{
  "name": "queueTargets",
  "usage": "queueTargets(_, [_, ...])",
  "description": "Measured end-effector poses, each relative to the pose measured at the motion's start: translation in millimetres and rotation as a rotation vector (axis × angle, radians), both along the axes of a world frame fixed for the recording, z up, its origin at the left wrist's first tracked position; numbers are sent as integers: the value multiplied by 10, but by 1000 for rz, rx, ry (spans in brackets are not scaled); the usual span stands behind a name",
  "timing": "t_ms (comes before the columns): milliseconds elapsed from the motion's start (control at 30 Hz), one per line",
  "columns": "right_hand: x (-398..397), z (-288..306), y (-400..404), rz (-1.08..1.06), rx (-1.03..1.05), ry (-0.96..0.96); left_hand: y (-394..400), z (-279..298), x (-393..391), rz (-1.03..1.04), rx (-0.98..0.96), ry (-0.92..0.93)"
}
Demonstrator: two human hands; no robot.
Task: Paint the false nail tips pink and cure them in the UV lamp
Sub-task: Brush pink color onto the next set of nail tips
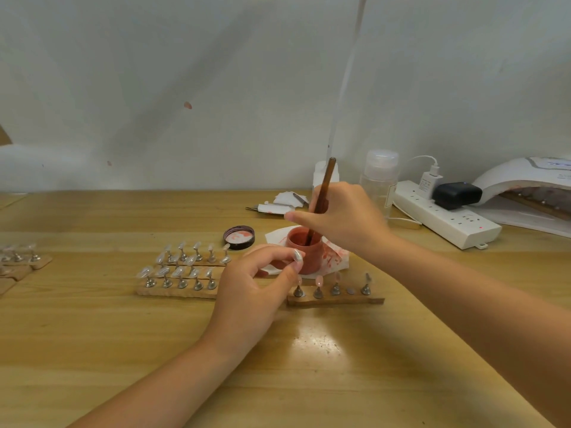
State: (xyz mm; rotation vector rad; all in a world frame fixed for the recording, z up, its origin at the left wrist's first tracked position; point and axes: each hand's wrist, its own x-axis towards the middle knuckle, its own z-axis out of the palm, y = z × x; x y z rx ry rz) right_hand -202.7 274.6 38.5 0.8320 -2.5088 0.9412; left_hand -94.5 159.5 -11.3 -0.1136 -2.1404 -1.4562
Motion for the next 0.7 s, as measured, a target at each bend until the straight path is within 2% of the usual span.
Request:
queueTargets(133, [-43, 99, 98, -9, -221, -55, -15, -15, -8, 6, -8, -3])
queueTargets(300, [-111, 48, 198, -63, -442, -220, -7, -10, -7, 6, 4, -3])
queueTargets(500, [-169, -14, 301, -138, -466, -305, -2, 3, 1, -3, 4, -9])
queueTargets(700, [-208, 2, 394, -214, -493, -279, -8, 10, 2, -13, -13, -16])
